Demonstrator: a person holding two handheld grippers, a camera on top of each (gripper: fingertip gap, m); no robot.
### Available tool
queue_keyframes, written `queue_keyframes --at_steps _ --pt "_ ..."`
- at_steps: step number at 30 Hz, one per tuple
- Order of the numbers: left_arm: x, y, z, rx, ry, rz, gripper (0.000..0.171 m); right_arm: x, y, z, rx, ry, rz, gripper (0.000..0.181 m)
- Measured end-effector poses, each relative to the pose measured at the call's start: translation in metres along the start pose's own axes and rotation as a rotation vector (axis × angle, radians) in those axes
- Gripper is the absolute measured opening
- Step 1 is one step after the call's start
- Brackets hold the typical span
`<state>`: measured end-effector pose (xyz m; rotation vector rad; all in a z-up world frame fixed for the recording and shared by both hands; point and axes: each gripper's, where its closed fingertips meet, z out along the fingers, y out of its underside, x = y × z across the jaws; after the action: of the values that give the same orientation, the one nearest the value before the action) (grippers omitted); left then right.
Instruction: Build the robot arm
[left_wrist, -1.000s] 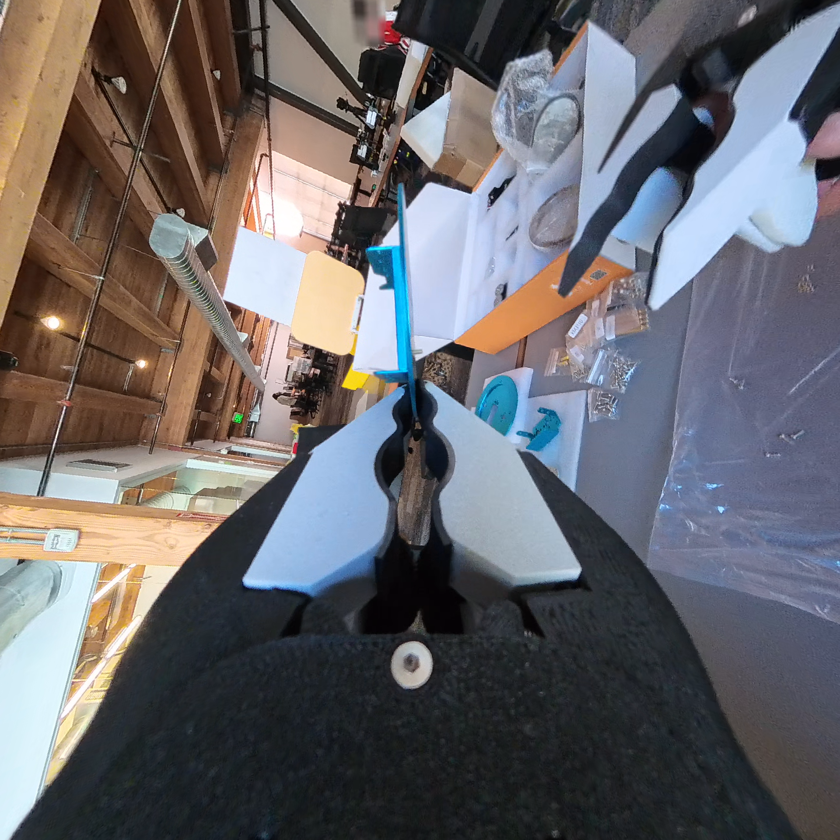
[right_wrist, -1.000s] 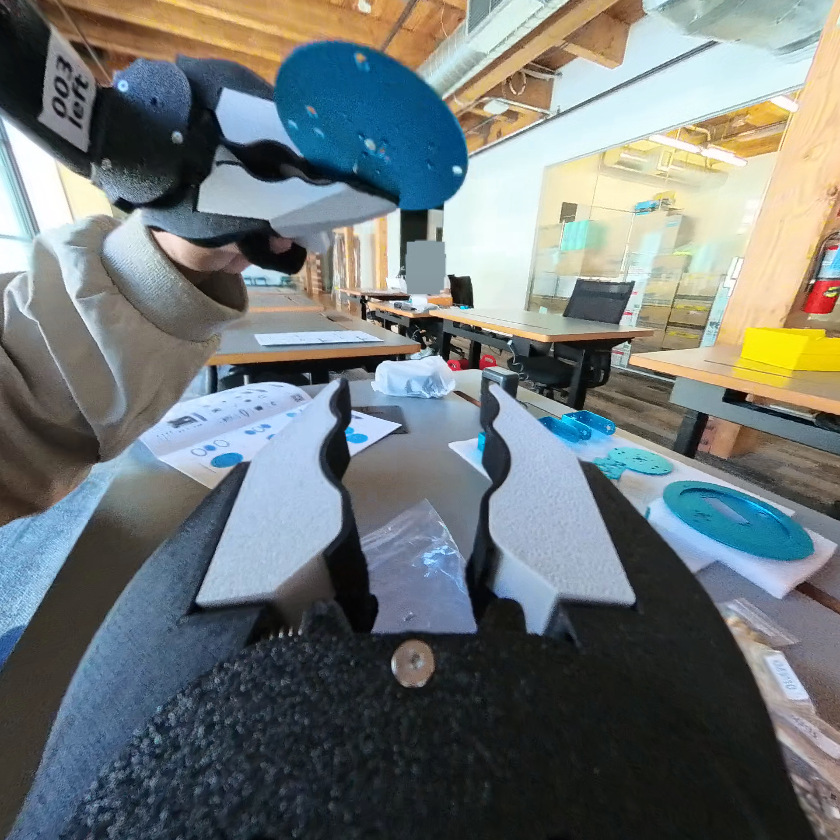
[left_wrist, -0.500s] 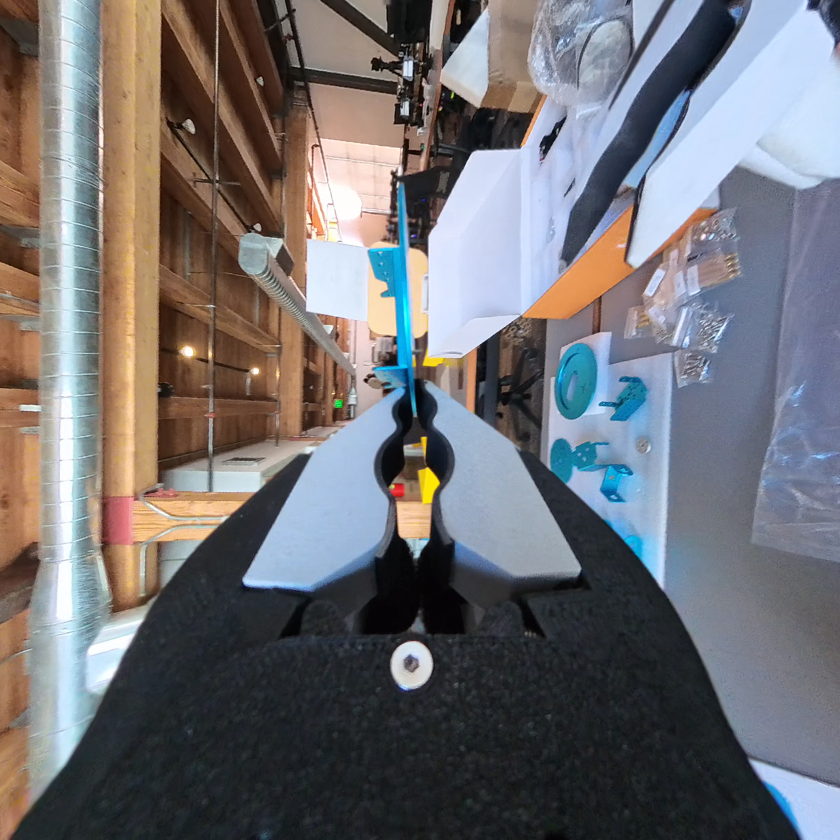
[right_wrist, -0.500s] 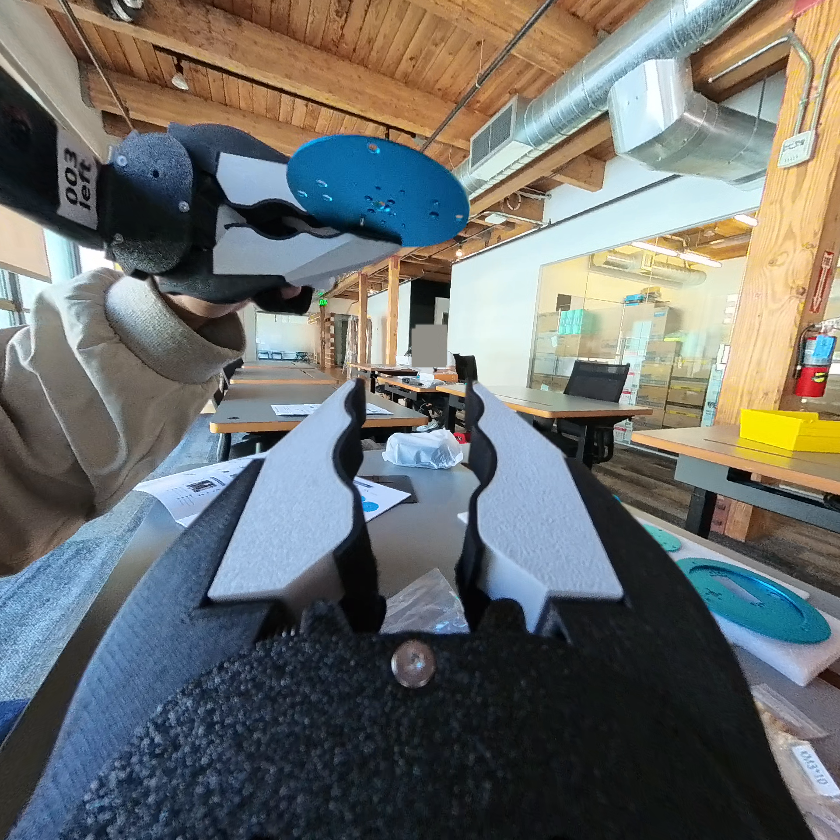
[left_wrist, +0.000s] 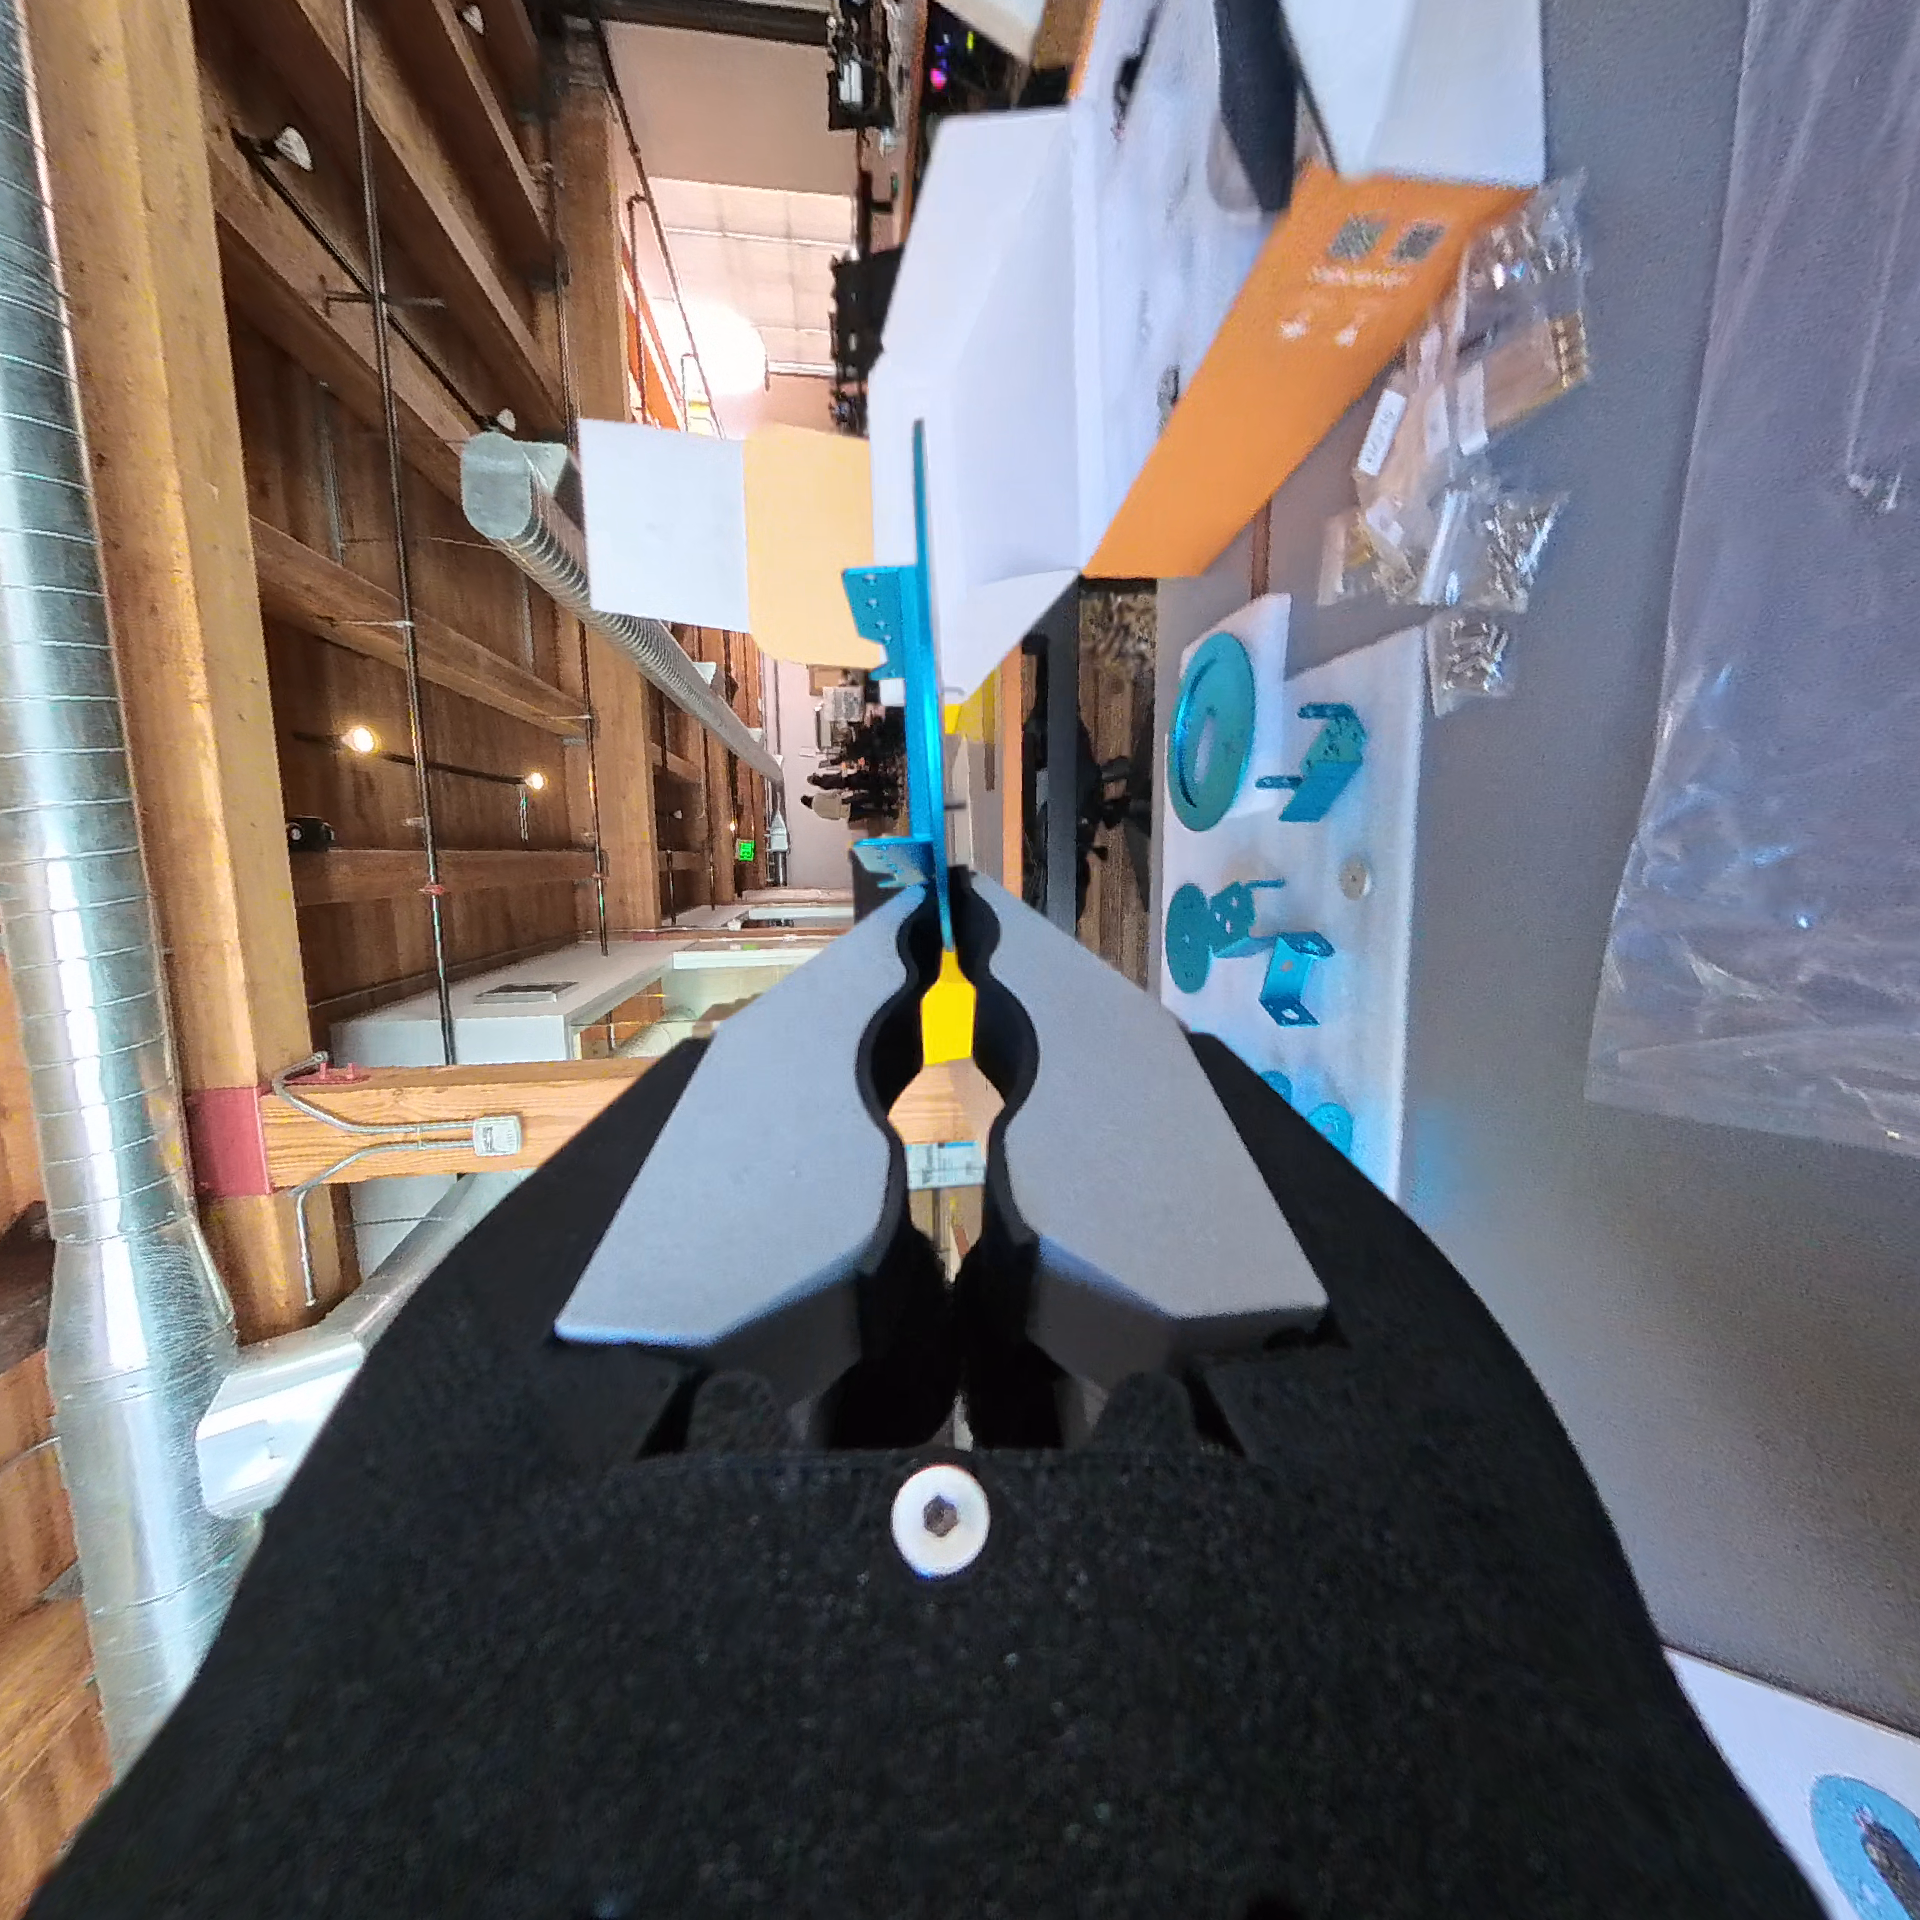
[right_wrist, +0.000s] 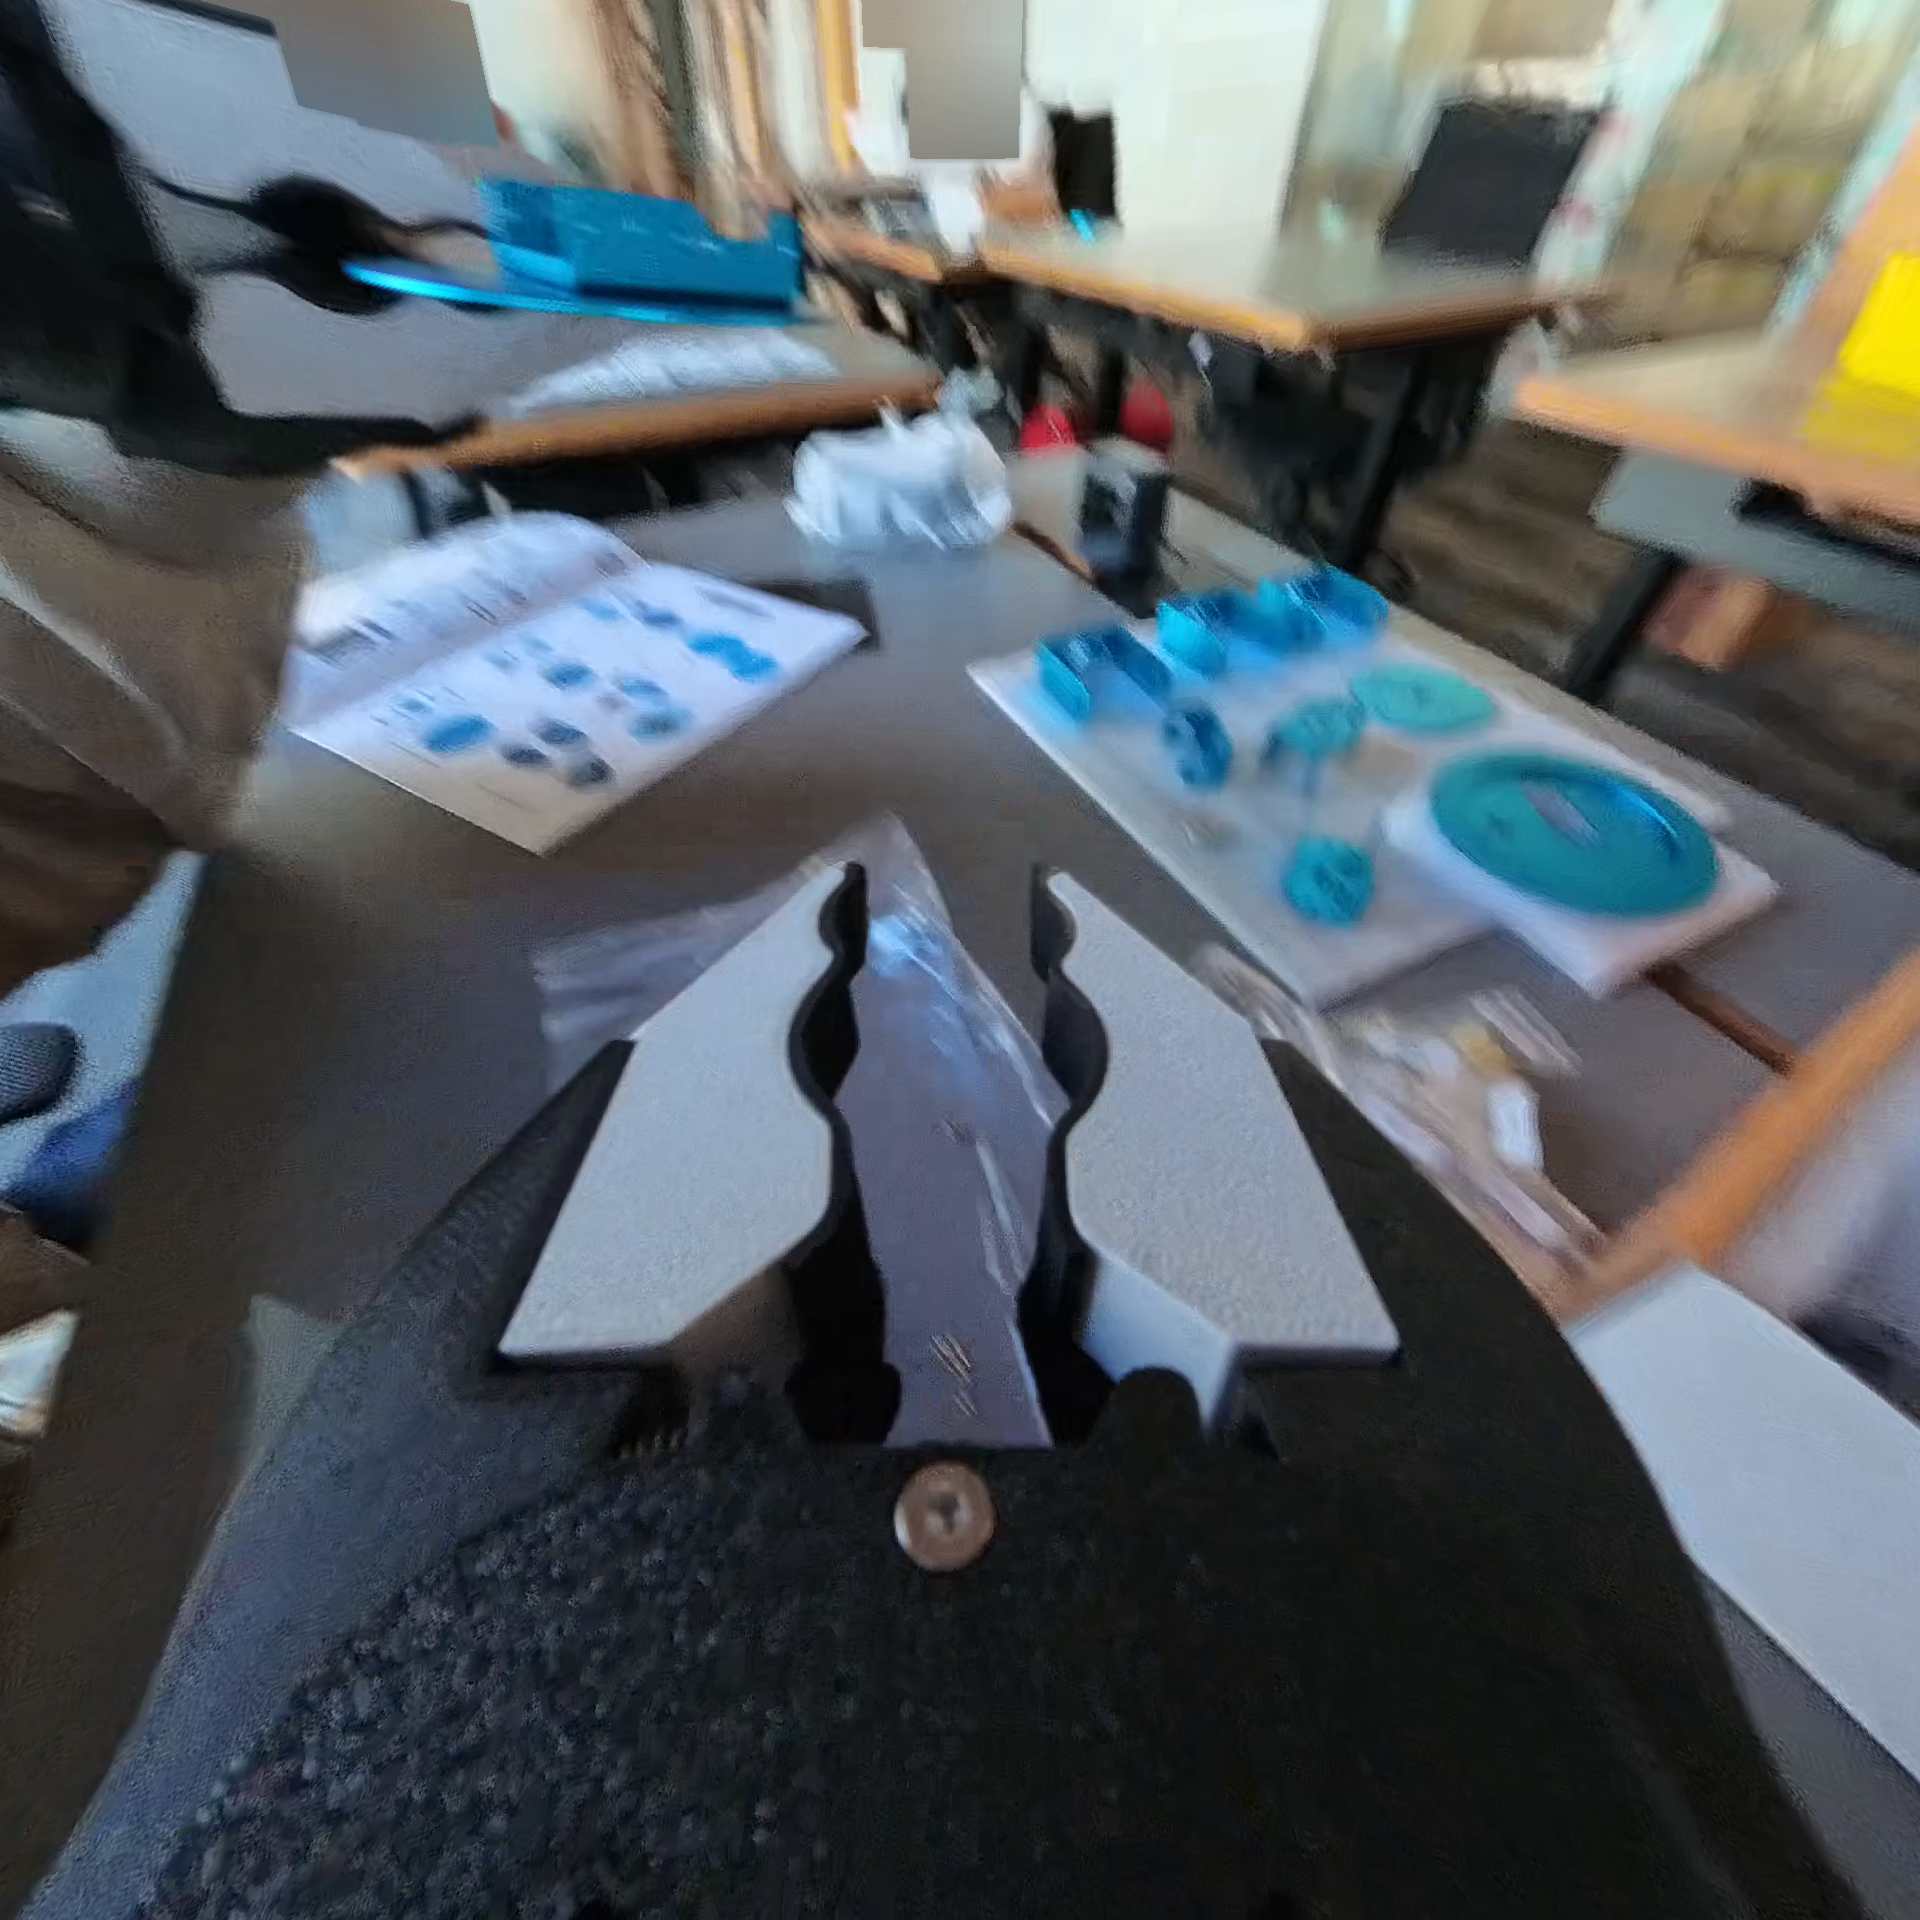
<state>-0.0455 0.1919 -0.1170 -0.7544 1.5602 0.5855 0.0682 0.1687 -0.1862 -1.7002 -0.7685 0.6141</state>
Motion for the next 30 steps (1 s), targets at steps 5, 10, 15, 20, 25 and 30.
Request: queue_keyframes --at_steps 5,10,15,20,25,30 --pt "0.038 0.017 0.019 -0.01 0.014 -0.031 0.0 0.018 0.065 -0.013 -0.381 -0.062 -0.003 0.024" --pt "0.074 0.025 0.032 -0.012 0.033 -0.049 0.0 -0.001 0.139 -0.014 -0.712 -0.269 -0.181 0.023" --pt "0.113 0.033 0.041 -0.025 0.099 -0.035 0.0 0.002 0.16 -0.016 -0.727 -0.232 -0.288 0.017" --pt "0.131 0.033 0.041 -0.033 0.126 -0.023 0.0 -0.005 0.158 -0.012 -0.72 -0.225 -0.328 0.009" --pt "0.131 0.024 0.036 -0.01 0.123 -0.048 0.0 0.003 0.167 -0.014 -0.766 -0.194 -0.286 0.009" --pt "0.136 0.019 0.035 -0.001 0.133 -0.044 0.0 0.002 0.168 -0.014 -0.766 -0.203 -0.259 0.007"
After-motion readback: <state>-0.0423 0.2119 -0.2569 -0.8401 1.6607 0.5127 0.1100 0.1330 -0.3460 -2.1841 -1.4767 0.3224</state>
